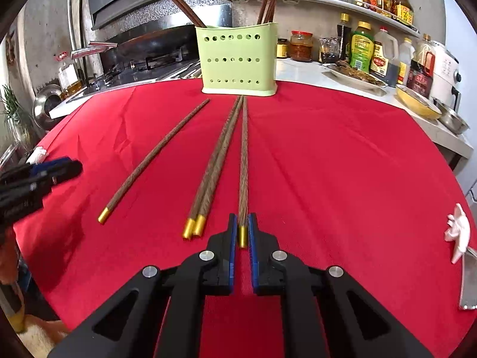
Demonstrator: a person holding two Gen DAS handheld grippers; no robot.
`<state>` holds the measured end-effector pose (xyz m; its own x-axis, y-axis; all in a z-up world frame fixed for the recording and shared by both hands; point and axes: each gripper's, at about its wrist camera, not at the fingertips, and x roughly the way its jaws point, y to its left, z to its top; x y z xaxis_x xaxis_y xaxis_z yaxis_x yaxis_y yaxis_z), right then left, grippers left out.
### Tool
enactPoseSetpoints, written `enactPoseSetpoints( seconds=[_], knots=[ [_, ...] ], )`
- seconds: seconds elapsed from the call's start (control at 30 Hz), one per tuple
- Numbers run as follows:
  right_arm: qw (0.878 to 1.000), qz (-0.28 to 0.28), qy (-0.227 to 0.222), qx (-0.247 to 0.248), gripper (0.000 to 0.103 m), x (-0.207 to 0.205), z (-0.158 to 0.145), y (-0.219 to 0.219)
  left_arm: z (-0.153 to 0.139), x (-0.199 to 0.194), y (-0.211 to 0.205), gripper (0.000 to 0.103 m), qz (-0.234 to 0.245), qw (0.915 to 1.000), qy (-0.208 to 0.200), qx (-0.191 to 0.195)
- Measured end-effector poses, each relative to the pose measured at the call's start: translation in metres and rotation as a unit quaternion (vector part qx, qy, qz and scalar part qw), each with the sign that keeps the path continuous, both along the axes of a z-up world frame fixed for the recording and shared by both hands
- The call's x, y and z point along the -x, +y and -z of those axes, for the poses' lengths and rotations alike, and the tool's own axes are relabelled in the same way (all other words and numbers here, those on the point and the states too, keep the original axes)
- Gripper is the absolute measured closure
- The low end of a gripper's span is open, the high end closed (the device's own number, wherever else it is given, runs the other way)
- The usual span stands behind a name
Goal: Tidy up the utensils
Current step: 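Move both open tools back down to the chopsticks on the cloth, then close the left tool on a chopstick while the right tool grasps another chopstick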
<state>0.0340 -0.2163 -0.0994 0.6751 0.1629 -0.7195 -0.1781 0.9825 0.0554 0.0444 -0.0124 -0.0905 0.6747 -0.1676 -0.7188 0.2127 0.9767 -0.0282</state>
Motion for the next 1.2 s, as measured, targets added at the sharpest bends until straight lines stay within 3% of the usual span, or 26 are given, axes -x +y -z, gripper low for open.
enactPoseSetpoints(
  seconds=[0.23, 0.4, 0.6, 1.03, 1.2],
  knots=[
    [1.0, 0.025, -0.004, 0.018, 0.096, 0.005, -0.001, -0.007, 0.008, 0.002, -0.035, 0.068, 0.054, 0.9982, 0.026, 0.012],
    [0.999, 0.045, 0.001, 0.007, 0.096, 0.008, -0.001, -0.026, 0.018, -0.005, -0.048, 0.068, 0.059, 0.9973, 0.045, -0.002],
    [0.999, 0.035, -0.004, -0.004, 0.096, 0.011, 0.0, -0.026, 0.022, -0.003, -0.057, 0.095, 0.056, 0.9964, 0.031, -0.056],
    [1.0, 0.015, -0.013, 0.005, 0.091, 0.027, 0.001, -0.012, 0.022, 0.015, -0.037, 0.096, 0.049, 0.9954, 0.022, -0.08],
    [0.999, 0.02, -0.027, 0.016, 0.095, 0.03, 0.003, -0.007, 0.022, 0.017, -0.04, 0.096, 0.056, 0.9938, 0.01, -0.095]
  ],
)
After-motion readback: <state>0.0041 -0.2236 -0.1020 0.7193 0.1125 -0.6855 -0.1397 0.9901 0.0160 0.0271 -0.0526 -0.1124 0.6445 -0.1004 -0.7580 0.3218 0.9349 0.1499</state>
